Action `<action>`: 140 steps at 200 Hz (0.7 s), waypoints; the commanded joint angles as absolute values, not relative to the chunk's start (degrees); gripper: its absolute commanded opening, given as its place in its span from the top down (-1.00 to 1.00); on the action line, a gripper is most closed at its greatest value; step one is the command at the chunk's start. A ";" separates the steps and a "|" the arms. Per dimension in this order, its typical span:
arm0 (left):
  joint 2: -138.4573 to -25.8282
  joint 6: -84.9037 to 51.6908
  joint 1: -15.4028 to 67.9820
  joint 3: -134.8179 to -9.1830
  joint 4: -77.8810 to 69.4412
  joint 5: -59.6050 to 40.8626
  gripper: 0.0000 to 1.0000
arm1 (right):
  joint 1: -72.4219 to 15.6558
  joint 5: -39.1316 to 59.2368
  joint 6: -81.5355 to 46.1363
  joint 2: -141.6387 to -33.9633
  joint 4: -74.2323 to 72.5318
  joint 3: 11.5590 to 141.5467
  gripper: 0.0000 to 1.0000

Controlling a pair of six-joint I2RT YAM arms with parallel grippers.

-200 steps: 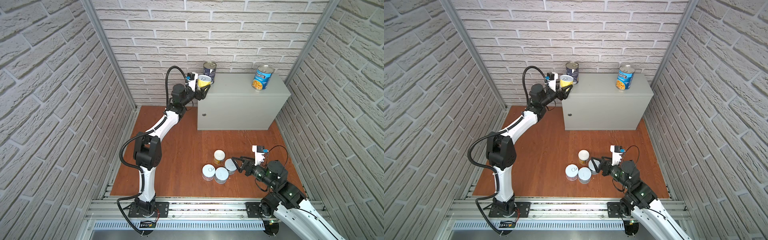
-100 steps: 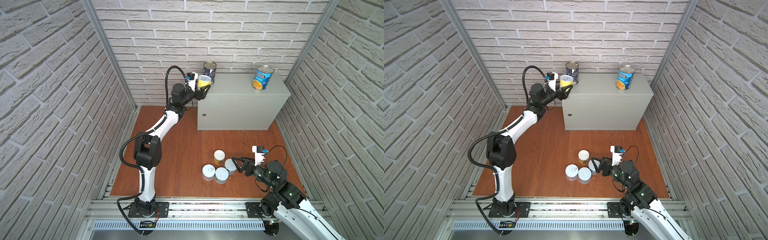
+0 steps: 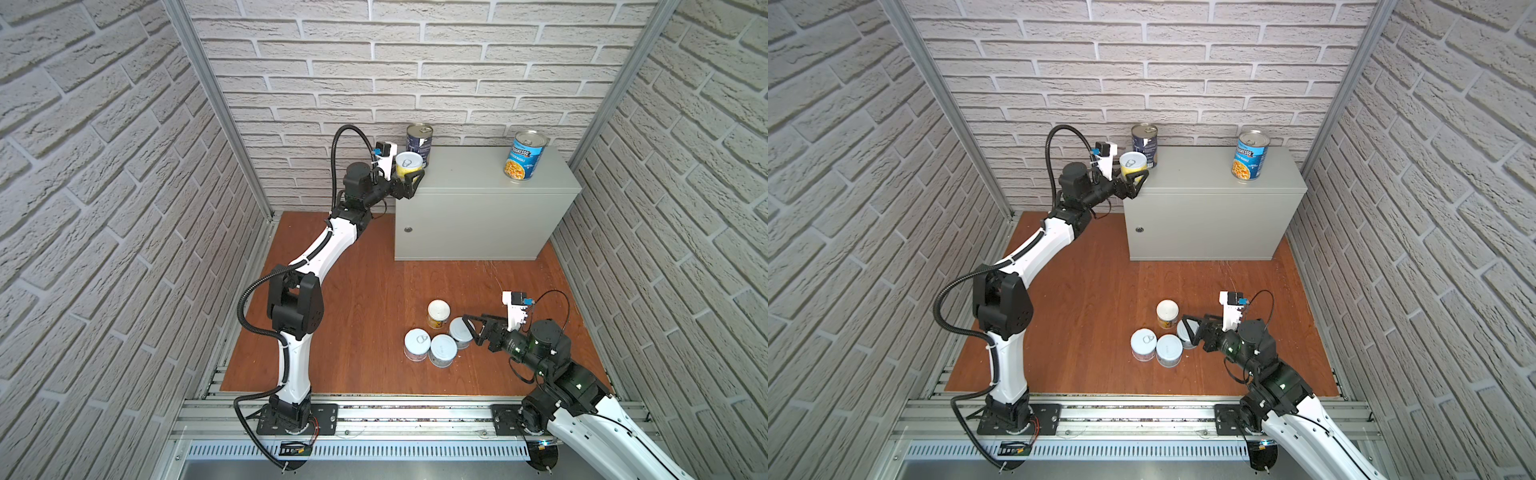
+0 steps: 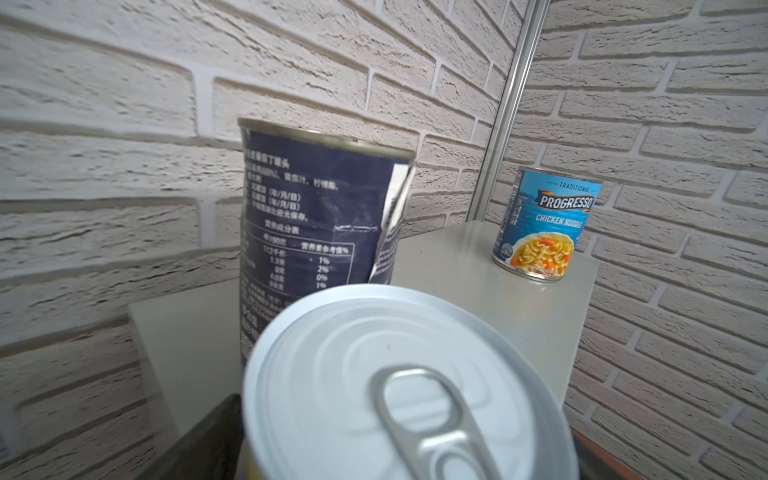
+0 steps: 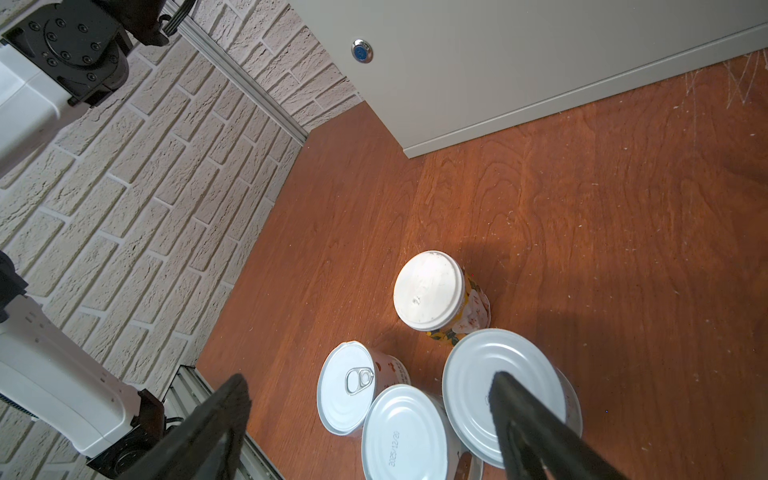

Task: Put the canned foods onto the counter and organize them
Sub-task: 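Lower the yellow can onto the cabinet top beside the dark blue can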

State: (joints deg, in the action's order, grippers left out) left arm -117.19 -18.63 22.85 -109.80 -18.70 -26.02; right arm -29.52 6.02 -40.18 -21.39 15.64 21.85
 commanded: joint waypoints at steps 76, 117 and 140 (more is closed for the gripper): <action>-118.60 -17.88 22.65 -115.51 -14.13 -26.66 -0.97 | -29.88 5.44 -40.83 -21.27 13.27 21.18 -0.82; -120.80 -17.25 22.41 -120.34 -10.73 -27.17 -0.96 | -29.88 5.12 -41.11 -20.72 13.61 21.01 -0.82; -121.87 -17.14 22.35 -121.72 -10.39 -26.72 -0.97 | -29.86 4.07 -41.39 -19.93 15.31 21.09 -0.82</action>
